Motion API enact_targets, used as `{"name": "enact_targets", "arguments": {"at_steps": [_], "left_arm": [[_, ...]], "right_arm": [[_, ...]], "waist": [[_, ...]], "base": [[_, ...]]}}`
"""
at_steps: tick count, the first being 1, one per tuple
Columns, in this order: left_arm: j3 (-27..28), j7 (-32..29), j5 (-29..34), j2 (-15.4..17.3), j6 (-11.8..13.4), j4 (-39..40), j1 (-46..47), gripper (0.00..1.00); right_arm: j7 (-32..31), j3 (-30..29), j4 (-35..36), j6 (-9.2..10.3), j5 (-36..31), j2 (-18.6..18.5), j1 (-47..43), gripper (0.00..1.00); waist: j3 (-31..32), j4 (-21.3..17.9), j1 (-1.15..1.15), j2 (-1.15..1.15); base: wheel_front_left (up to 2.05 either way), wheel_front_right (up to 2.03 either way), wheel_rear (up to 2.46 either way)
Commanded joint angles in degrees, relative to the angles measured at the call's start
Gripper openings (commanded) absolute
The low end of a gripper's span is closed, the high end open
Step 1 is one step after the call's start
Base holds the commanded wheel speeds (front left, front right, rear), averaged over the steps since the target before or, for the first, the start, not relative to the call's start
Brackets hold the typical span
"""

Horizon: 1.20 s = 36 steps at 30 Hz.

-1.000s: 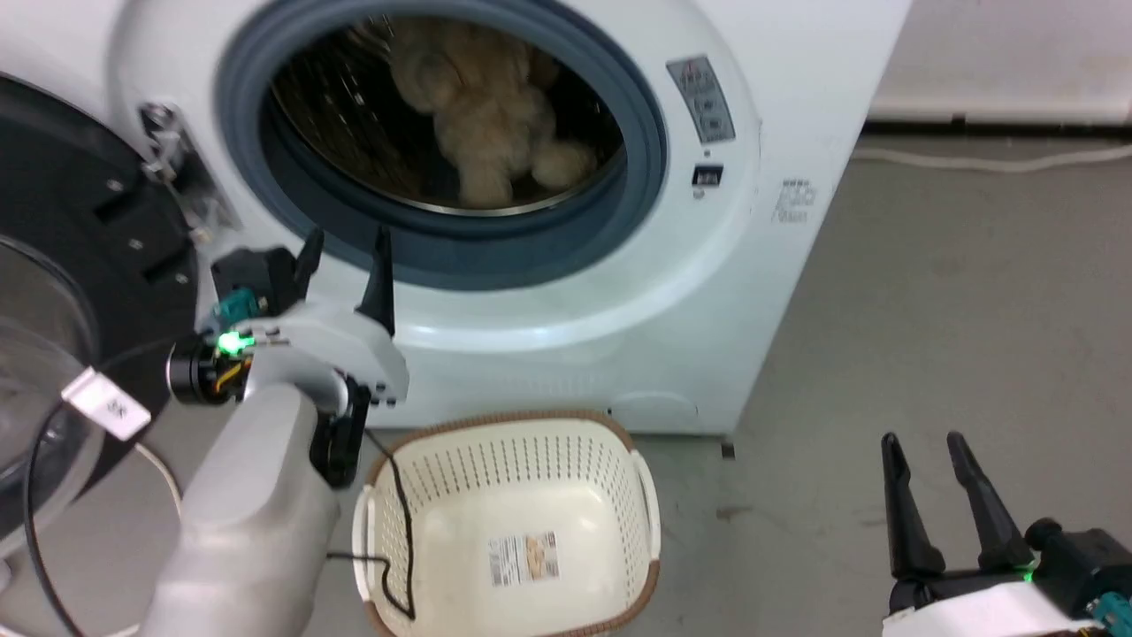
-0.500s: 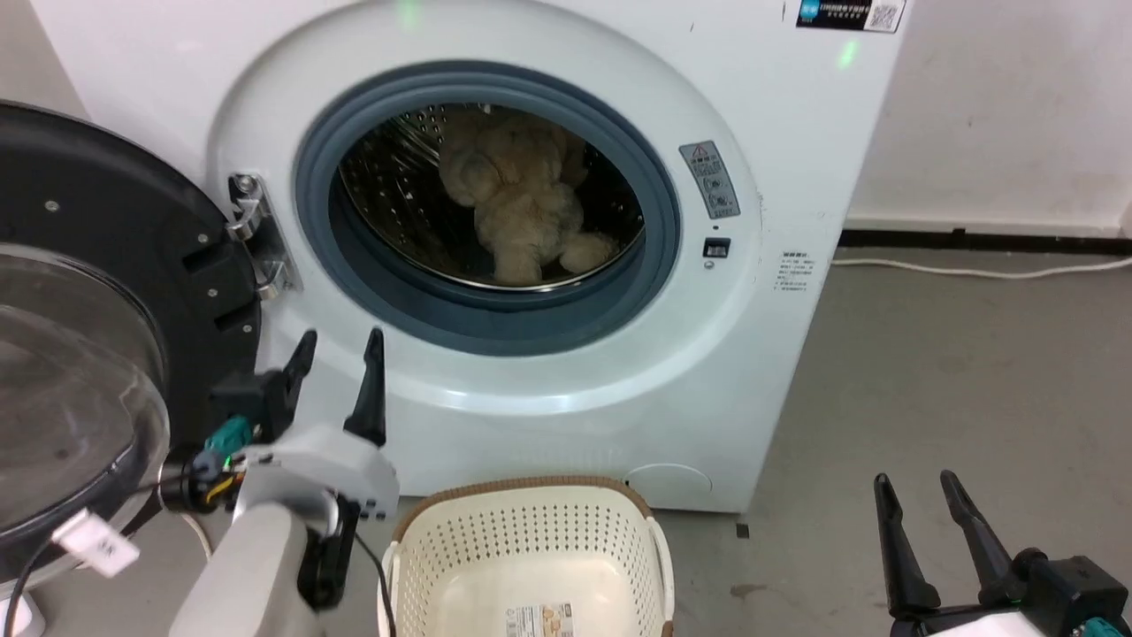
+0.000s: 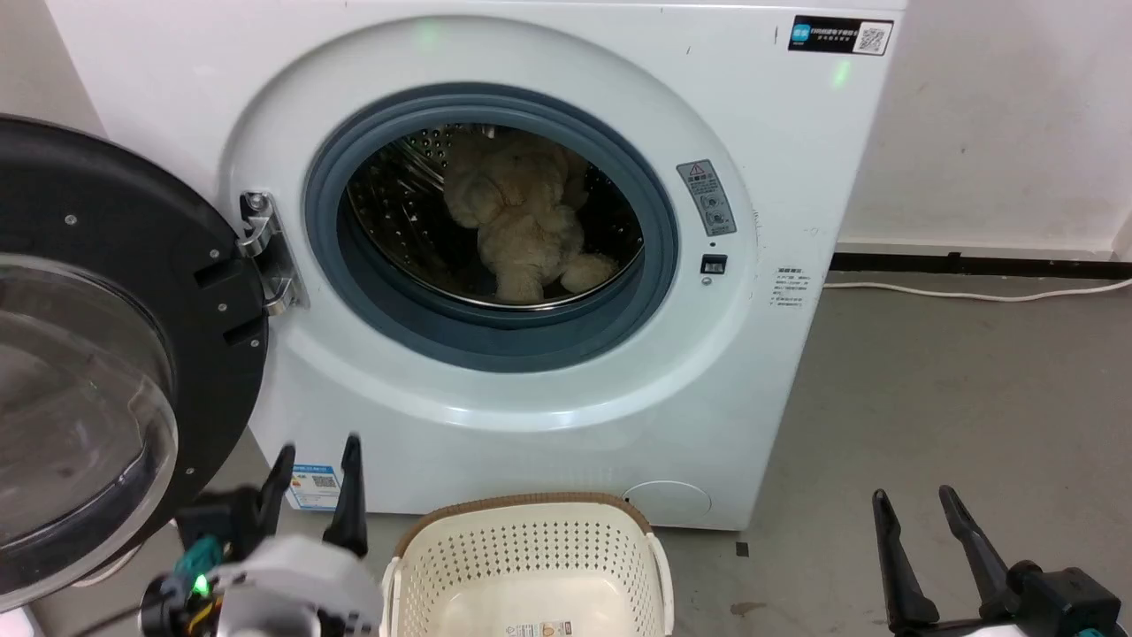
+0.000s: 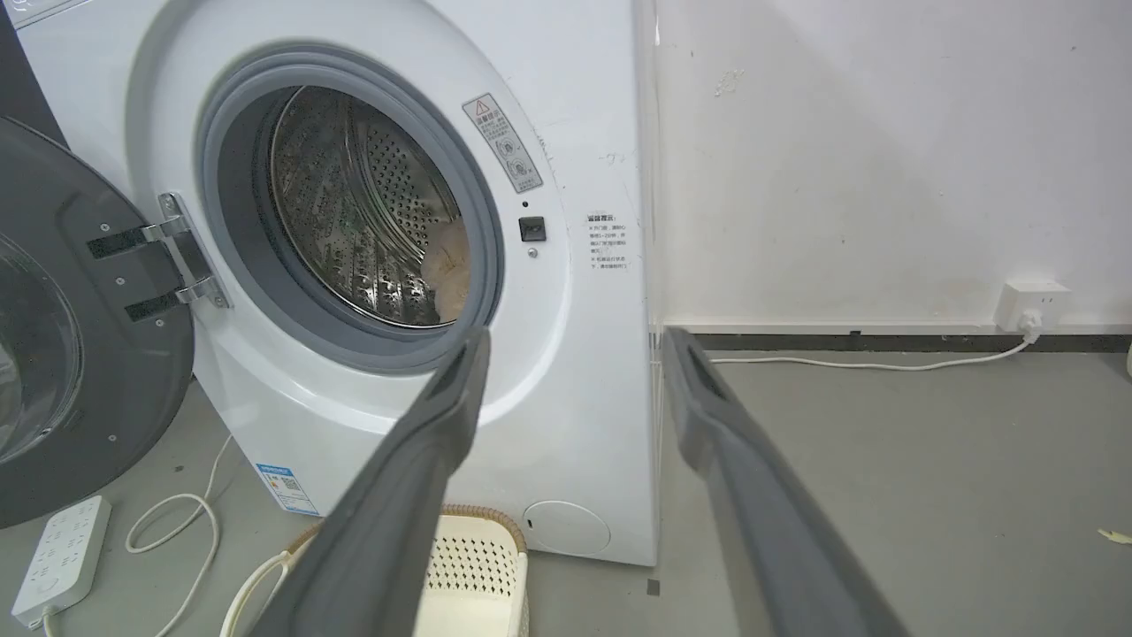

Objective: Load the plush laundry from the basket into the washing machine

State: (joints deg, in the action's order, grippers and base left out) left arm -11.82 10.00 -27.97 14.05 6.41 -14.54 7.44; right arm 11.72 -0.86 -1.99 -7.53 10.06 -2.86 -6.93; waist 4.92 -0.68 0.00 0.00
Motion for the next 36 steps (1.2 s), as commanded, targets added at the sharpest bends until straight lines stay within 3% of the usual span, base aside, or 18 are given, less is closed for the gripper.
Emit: {"name": "enact_targets", "arguments": {"at_steps": [1,13,36], "left_arm": [[0.3,-0.4,-0.1,0.7,0.7,1.6,-2.2,1.0],[1.0,-2.8,-0.1,2.0,4.7,11.7,-11.9,1.0],[-2.5,-3.8,2.9,3.8,4.8,13.2,-11.3,1.0]], "right_arm": [[0.1,0.0,0.1,0.04,-0.4,0.0,-1.0,1.0],[0.1,-0.3,-0.7,0.04,-0.4,0.0,-2.1,1.0],[0.3,0.1,-2.2,0.04,0.2,0.0,-1.8,1.0]], "waist": [[0.2,-0.2,0.0,0.0],[0.8,-0.5,0.0,0.0],[0.7,-0.7,0.0,0.0]], "base": [[0.0,0.0,0.0],[0.0,0.0,0.0],[0.0,0.0,0.0]]}}
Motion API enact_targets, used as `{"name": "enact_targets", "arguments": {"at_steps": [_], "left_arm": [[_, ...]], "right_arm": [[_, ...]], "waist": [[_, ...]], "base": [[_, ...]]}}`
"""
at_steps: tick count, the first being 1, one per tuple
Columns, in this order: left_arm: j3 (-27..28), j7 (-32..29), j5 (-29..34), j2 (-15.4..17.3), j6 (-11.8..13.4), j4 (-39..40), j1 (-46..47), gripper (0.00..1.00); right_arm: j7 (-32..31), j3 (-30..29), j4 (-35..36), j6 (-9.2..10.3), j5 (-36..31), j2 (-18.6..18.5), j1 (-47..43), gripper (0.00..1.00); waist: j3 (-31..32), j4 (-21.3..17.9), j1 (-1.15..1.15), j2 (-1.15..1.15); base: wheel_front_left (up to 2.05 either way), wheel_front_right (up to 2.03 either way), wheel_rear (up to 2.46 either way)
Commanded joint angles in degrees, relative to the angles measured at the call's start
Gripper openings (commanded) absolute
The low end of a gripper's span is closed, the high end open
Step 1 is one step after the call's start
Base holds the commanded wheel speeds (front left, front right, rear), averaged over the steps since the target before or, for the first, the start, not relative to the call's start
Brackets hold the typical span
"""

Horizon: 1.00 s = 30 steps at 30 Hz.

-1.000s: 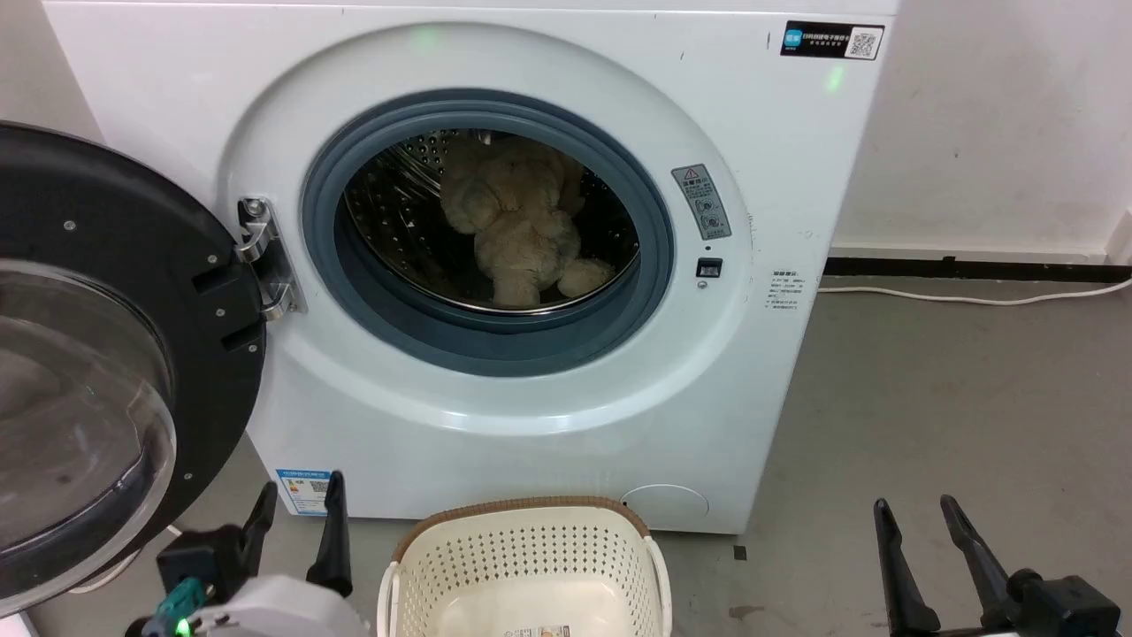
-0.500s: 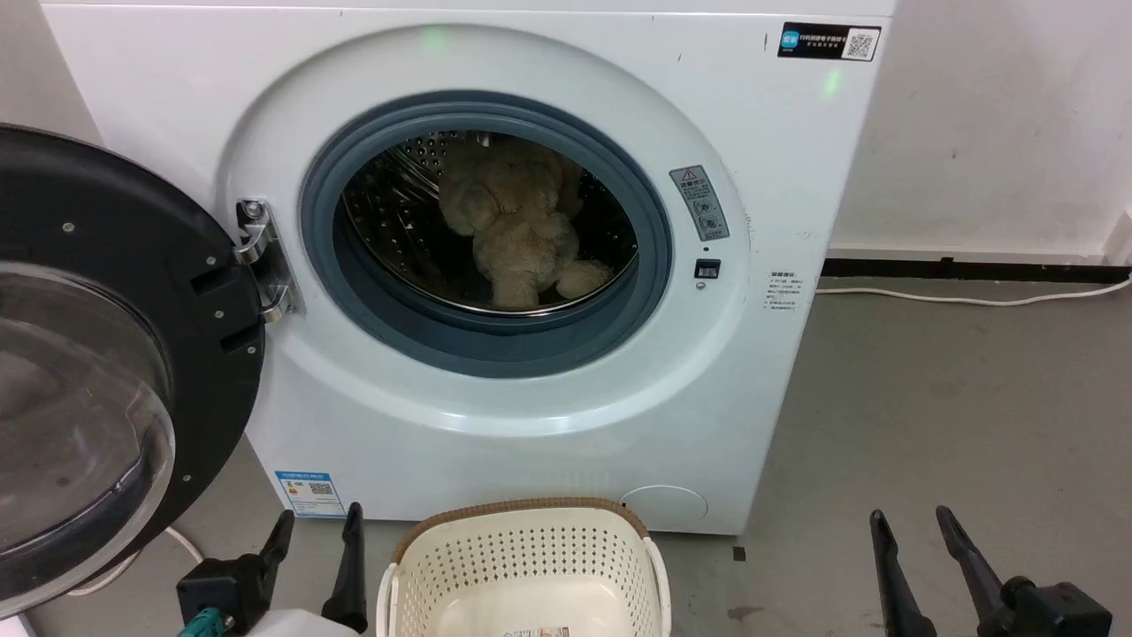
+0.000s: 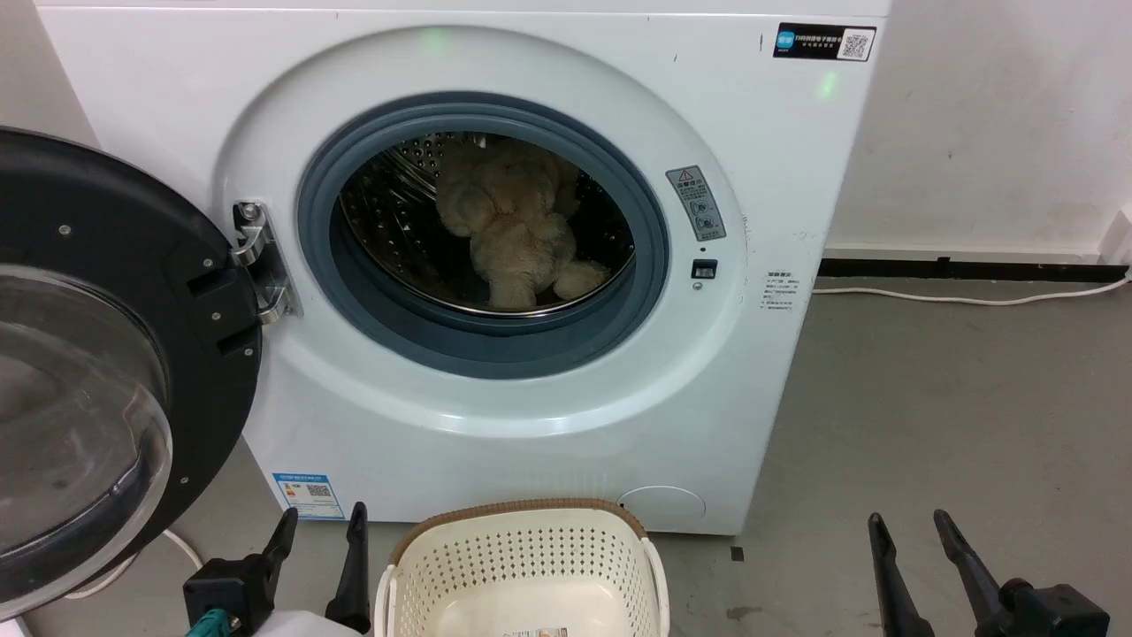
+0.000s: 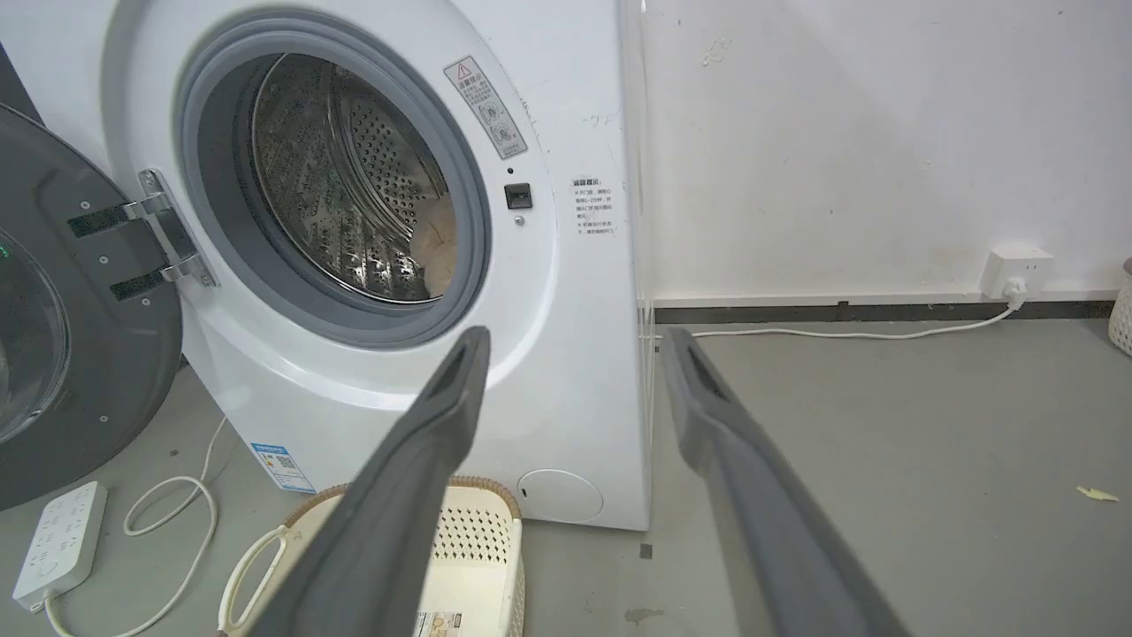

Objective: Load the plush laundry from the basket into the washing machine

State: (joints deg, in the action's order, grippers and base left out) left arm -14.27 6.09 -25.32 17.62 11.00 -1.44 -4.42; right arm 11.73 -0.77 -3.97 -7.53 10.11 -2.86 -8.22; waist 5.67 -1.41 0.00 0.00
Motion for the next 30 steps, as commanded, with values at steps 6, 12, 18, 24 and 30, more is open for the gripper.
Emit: {"name": "enact_targets", "arguments": {"at_steps": [6,12,18,24,30], "left_arm": [[-0.3,0.2,0.0,0.0,0.6,-0.1,0.5,1.0],[-0.1,0.0,0.0,-0.2,0.2,-0.2,0.0,0.0],[0.3,-0.2,0.7,-0.6,-0.1,-0.2,0.1,0.0],[1.0,-0.5,1.9,-1.3,-0.6,-0.1,0.3,0.0],[1.7,-0.7,3.1,-2.0,-1.1,0.0,0.5,0.0]], "right_arm": [[0.3,0.2,-0.4,0.04,0.2,0.0,-0.5,1.0],[0.0,0.1,-0.2,0.0,0.0,0.0,0.0,0.0],[-0.3,0.1,-0.1,0.0,-0.2,0.0,0.2,0.0],[-0.9,0.1,0.1,0.0,-0.7,0.0,0.6,0.0],[-1.5,0.2,0.3,0.01,-1.2,0.0,1.0,0.0]], "waist": [[0.0,0.1,0.0,0.0],[0.1,0.1,0.0,0.0],[-0.1,0.2,0.0,0.0],[-0.4,0.2,0.0,0.0],[-0.6,0.3,0.0,0.0]], "base": [[0.0,0.0,0.0],[0.0,0.0,0.0],[0.0,0.0,0.0],[0.0,0.0,0.0],[0.0,0.0,0.0]]}}
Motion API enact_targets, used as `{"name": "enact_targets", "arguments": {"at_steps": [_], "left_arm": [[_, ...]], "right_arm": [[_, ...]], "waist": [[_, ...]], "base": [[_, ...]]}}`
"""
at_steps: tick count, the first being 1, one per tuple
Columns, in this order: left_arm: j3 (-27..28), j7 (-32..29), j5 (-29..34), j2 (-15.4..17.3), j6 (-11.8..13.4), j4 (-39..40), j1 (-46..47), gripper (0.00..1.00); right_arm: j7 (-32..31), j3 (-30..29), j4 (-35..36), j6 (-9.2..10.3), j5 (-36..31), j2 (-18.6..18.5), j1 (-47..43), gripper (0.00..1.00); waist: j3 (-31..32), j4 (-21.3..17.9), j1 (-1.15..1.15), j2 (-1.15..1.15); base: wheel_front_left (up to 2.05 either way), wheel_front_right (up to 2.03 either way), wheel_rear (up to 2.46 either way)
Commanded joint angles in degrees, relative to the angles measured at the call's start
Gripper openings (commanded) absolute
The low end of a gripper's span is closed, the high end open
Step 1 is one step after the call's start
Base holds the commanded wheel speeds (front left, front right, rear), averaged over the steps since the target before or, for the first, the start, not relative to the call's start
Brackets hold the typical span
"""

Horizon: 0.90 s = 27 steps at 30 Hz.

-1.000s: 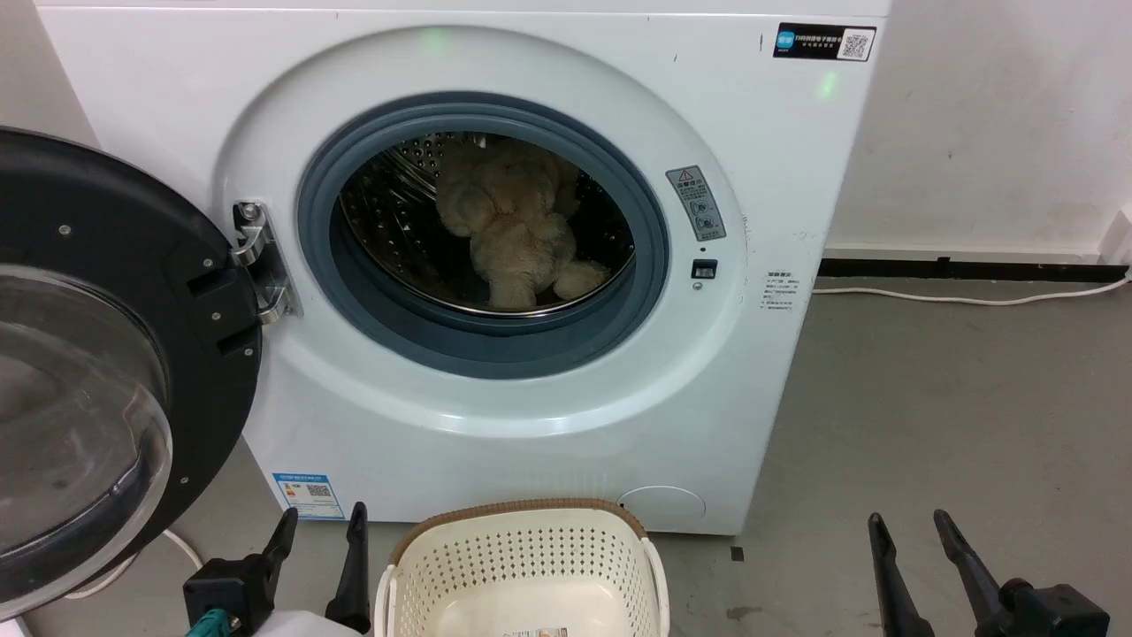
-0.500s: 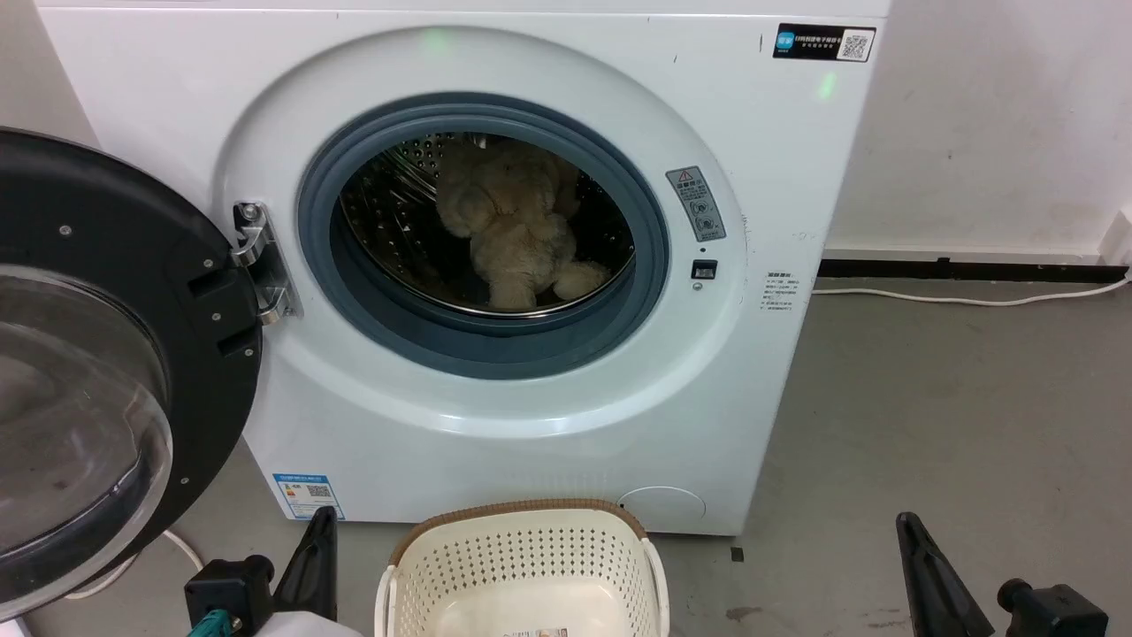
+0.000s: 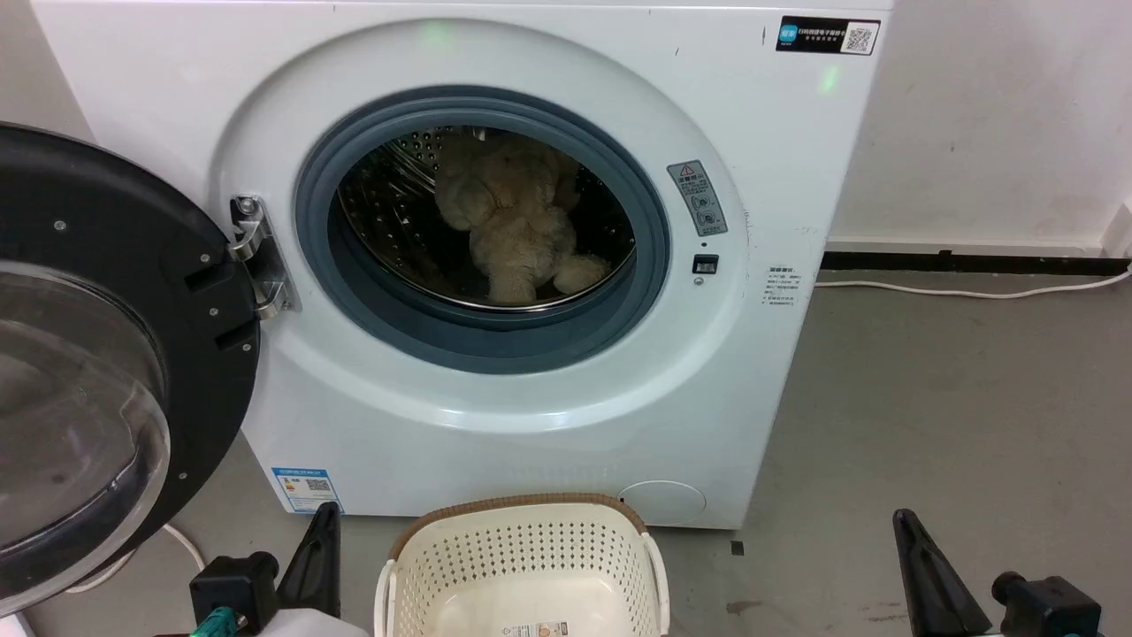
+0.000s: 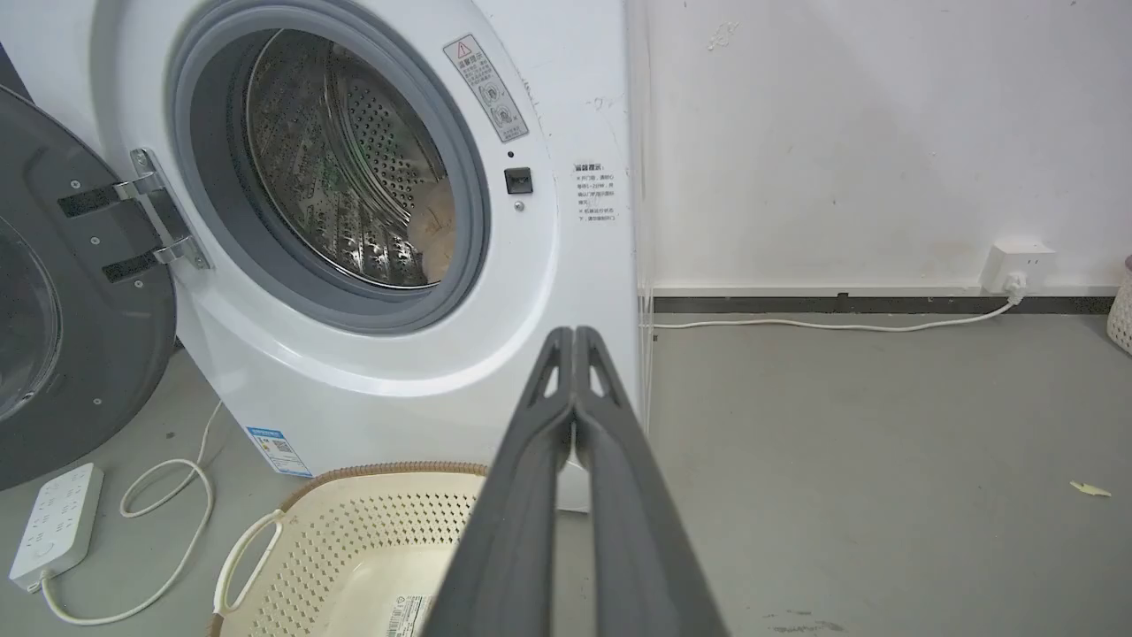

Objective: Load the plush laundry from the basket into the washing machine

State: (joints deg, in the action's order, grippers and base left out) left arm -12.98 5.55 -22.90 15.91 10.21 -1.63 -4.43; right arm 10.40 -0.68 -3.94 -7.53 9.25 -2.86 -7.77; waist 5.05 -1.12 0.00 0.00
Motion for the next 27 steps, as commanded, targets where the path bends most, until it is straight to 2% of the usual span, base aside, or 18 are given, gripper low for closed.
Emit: {"name": "enact_targets", "arguments": {"at_steps": [1,27], "left_arm": [[0.5,-0.3,0.9,-0.4,-0.4,0.2,0.6,0.0],[3.5,-1.5,6.1,-3.4,-2.8,0.5,1.5,0.0]], "right_arm": [[-0.2,0.1,0.3,0.01,-0.4,0.0,0.6,0.0],[-2.7,0.2,1.2,0.01,-2.5,0.0,2.3,0.0]], "waist": [[-0.1,0.0,0.0,0.0],[-1.3,0.3,0.0,0.0]], "base": [[0.0,0.0,0.0],[0.0,0.0,0.0]]}}
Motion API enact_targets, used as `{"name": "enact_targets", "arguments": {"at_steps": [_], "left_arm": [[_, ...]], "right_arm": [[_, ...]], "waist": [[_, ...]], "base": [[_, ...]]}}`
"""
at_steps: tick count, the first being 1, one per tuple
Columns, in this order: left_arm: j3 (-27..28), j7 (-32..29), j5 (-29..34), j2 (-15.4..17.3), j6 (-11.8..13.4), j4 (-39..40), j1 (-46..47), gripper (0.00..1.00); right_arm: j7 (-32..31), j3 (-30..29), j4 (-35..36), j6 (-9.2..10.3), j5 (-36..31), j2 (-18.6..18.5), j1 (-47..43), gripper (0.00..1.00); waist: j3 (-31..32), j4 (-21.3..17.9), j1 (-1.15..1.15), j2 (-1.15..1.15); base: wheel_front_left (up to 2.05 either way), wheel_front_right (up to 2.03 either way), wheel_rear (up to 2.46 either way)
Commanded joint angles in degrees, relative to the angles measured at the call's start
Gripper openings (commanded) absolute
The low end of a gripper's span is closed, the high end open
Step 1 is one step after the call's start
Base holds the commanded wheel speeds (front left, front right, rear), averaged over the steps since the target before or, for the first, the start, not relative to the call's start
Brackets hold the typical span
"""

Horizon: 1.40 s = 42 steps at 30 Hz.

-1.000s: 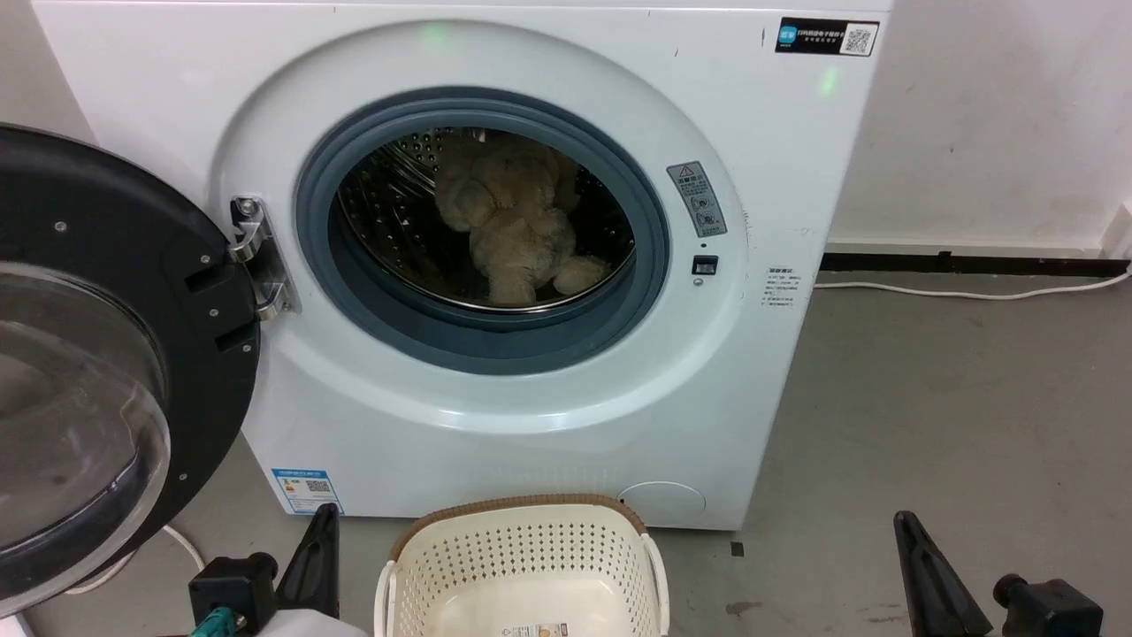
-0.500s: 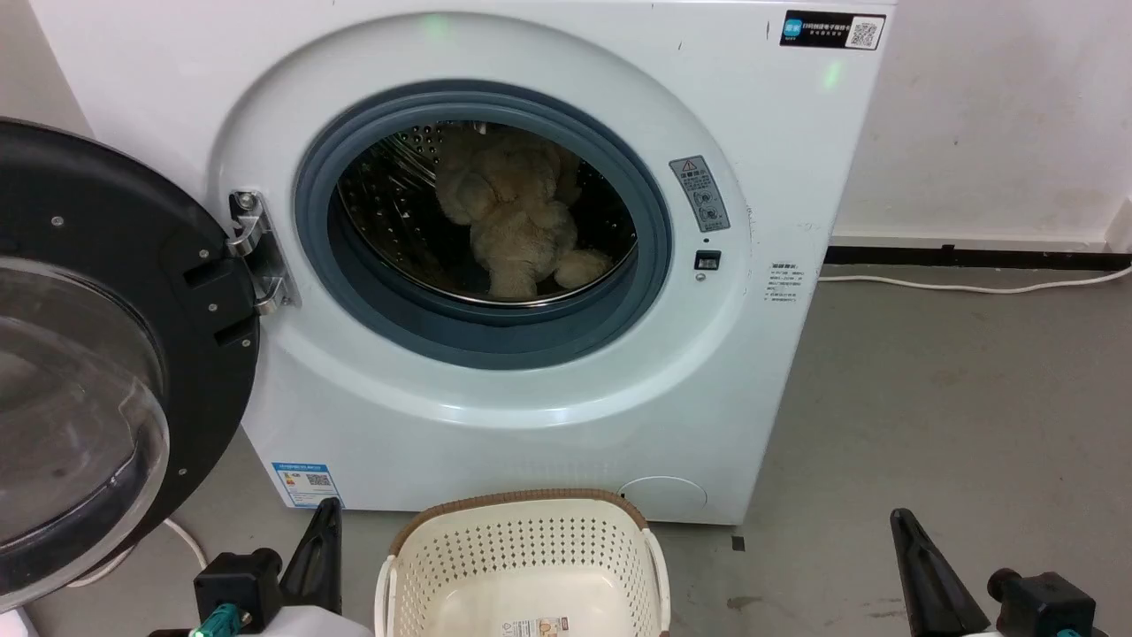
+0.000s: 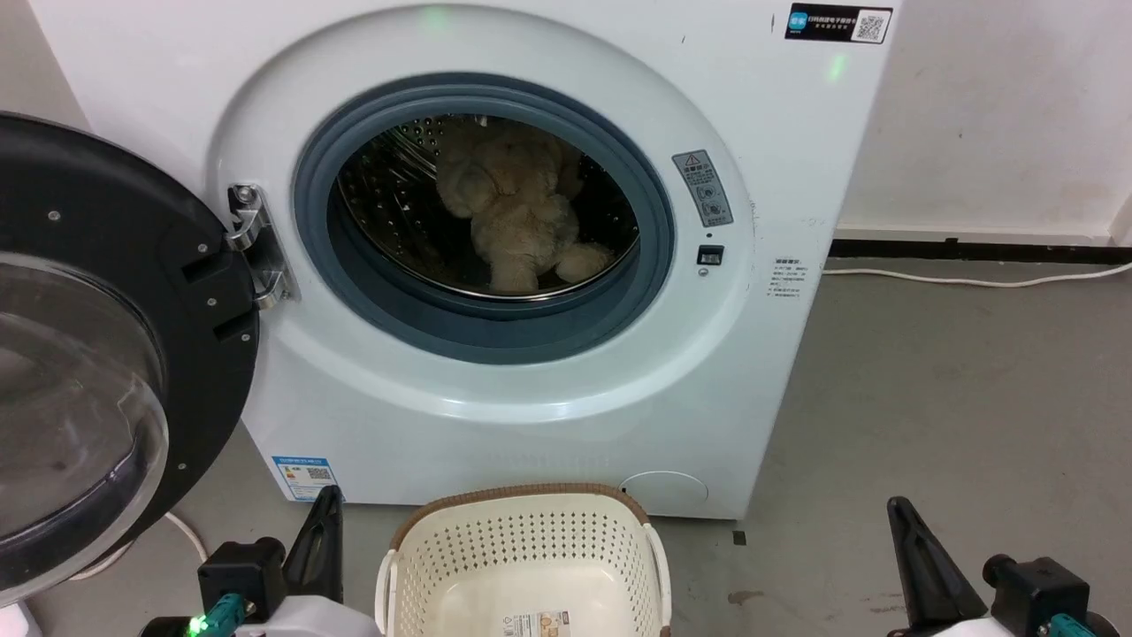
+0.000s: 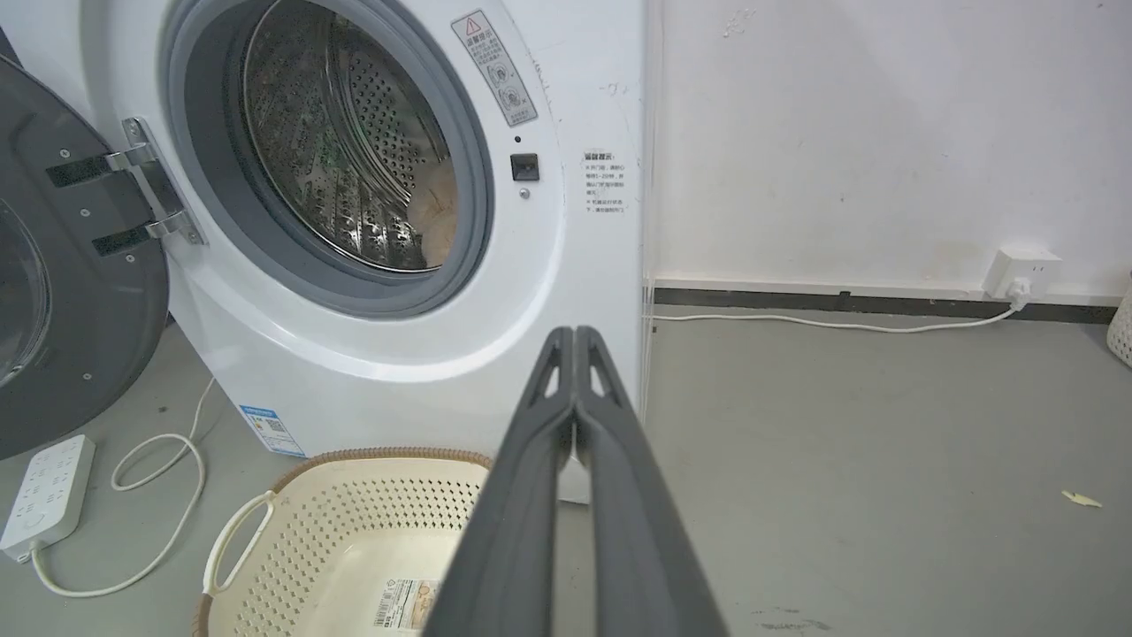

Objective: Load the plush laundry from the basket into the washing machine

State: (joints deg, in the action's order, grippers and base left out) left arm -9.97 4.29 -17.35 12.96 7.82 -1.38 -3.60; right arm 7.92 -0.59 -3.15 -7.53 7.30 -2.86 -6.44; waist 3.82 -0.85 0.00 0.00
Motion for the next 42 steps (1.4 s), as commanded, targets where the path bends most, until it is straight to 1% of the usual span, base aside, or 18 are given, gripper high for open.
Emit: {"name": "enact_targets", "arguments": {"at_steps": [1,42], "left_arm": [[0.6,-0.3,0.8,-0.6,-0.5,0.3,0.7,0.0],[5.2,-2.2,8.9,-5.2,-4.0,0.8,2.1,0.0]], "right_arm": [[-0.3,0.1,0.4,0.01,-0.7,0.0,1.1,0.0],[-4.0,0.4,1.8,0.03,-3.9,0.0,3.7,0.0]], "waist": [[-0.1,0.0,0.0,0.0],[-1.9,0.4,0.0,0.0]], "base": [[0.0,0.0,0.0],[0.0,0.0,0.0]]}}
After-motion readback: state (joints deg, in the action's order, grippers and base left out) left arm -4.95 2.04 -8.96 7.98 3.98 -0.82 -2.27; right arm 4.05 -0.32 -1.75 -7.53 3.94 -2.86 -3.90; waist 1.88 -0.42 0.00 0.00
